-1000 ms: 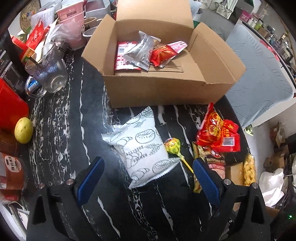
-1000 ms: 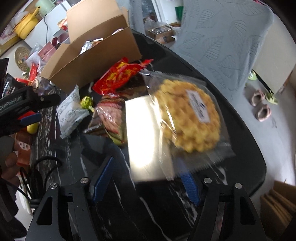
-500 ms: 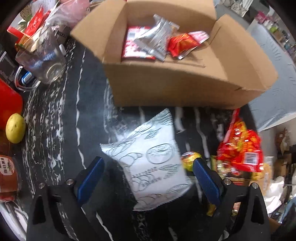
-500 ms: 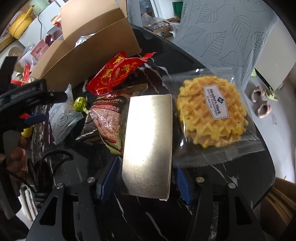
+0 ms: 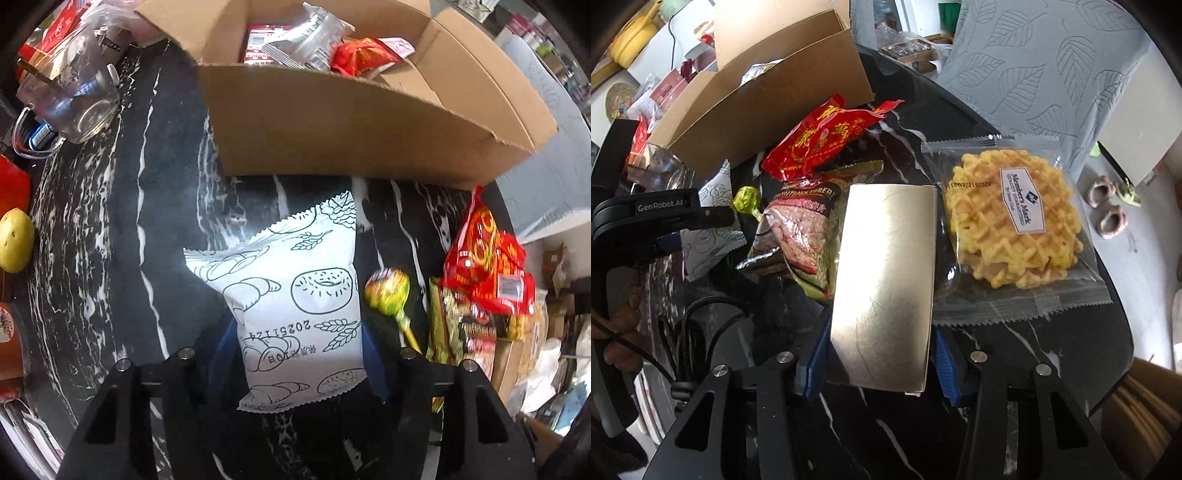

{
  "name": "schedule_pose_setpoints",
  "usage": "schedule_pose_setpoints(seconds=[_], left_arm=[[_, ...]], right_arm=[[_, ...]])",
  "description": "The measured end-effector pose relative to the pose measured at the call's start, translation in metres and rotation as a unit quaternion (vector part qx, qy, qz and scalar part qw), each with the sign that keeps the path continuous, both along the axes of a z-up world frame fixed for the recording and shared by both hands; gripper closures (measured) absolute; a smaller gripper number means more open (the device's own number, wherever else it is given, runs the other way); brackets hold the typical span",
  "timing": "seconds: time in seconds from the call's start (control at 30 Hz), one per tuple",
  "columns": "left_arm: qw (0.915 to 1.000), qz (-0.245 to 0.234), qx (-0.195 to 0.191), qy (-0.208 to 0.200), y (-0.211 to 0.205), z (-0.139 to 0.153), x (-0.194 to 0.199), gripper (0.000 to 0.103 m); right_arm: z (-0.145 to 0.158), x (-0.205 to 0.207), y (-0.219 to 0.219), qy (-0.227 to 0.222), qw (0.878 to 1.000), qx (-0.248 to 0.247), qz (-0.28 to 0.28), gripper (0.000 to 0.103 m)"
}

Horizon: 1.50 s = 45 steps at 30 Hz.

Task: Organize snacks
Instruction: 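Grasp the white bread bag with the left tool while the right tool grasps the gold box, then lift the bread bag and gold box and carry them over the cardboard box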

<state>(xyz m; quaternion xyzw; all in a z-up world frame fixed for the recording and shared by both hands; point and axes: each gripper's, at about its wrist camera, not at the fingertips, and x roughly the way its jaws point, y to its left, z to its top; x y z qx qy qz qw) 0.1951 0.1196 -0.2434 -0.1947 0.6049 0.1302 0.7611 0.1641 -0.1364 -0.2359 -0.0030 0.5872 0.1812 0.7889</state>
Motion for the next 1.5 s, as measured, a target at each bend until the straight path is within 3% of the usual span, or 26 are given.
schedule_pose_setpoints(seconds=[0.27,0.5,0.67,0.83,0.97,1.13,1.23,1.4,1.47,1.5], left_arm=[[0.9970,-0.067,0.037,0.012,-0.019,0.005,-0.047,0.043],[0.9886,-0.136,0.062,0.017,-0.046,0.009,-0.089,0.043],[0.9870,-0.147,0.061,0.026,-0.066,0.005,-0.110,0.043],[0.9858,-0.146,0.071,0.042,-0.075,-0.006,-0.101,0.039],[0.9893,-0.130,0.061,0.026,-0.071,-0.008,-0.095,0.035],[0.9911,-0.119,0.057,0.021,-0.064,-0.009,-0.094,0.035],[0.9914,-0.116,0.060,0.010,-0.062,-0.009,-0.099,0.043],[0.9899,-0.127,0.063,0.005,-0.052,-0.003,-0.080,0.046],[0.9891,-0.132,0.065,0.006,-0.055,-0.003,-0.076,0.047],[0.9886,-0.135,0.067,0.007,-0.056,0.000,-0.072,0.047]], right_arm=[[0.003,-0.023,-0.010,0.003,1.000,0.001,-0.005,0.058],[0.003,-0.051,-0.023,0.015,1.000,-0.005,-0.008,0.058],[0.003,-0.062,-0.024,0.016,1.000,-0.007,0.005,0.057],[0.002,-0.057,-0.021,0.016,1.000,-0.010,-0.006,0.055],[0.001,-0.054,-0.019,0.009,1.000,-0.007,-0.008,0.054],[0.000,-0.045,-0.012,0.004,1.000,-0.013,-0.005,0.045],[0.000,-0.041,-0.008,-0.003,1.000,-0.018,-0.002,0.045],[-0.001,-0.037,-0.003,-0.016,1.000,-0.026,0.003,0.045],[-0.001,-0.037,-0.004,-0.021,0.999,-0.025,0.004,0.055],[0.000,-0.038,-0.005,-0.022,0.999,-0.022,0.007,0.056]])
